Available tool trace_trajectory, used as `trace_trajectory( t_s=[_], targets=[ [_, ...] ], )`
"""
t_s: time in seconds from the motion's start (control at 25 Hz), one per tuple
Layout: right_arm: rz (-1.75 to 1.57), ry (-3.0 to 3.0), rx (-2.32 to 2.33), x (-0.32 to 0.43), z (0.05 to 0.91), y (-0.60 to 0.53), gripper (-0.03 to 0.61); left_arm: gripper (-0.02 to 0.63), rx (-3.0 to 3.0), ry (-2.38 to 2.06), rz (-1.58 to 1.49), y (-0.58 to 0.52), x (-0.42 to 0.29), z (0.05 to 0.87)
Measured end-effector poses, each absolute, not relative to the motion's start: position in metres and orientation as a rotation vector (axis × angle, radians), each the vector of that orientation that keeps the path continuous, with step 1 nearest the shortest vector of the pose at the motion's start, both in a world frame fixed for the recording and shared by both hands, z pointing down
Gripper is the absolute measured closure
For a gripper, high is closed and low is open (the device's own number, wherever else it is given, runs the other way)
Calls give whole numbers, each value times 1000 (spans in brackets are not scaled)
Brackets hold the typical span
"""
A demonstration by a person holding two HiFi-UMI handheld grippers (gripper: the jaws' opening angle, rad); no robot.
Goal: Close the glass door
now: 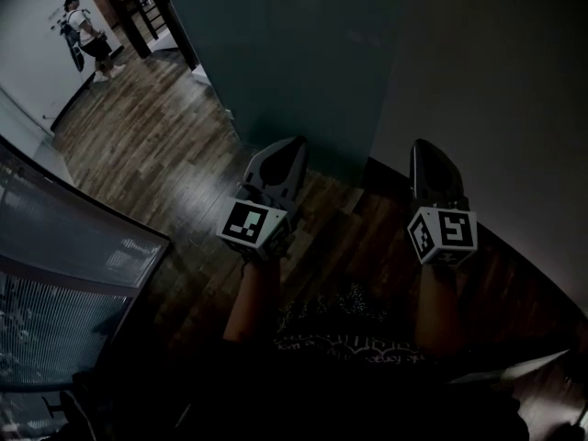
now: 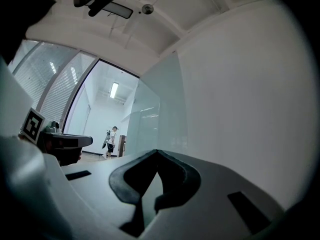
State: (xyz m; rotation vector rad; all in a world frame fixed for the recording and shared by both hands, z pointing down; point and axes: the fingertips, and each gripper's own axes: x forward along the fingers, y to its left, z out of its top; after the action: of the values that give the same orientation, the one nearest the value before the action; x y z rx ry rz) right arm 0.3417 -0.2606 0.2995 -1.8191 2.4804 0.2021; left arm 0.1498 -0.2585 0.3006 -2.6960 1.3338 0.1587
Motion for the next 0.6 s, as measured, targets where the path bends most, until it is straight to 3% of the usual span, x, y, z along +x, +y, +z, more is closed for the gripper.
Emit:
trace_trajectory(
  t_s=[0.6],
  targets=[
    [201,2574,-1704,376,300,-380,575,612,-2619,1461,168,-352,182,294]
  ],
)
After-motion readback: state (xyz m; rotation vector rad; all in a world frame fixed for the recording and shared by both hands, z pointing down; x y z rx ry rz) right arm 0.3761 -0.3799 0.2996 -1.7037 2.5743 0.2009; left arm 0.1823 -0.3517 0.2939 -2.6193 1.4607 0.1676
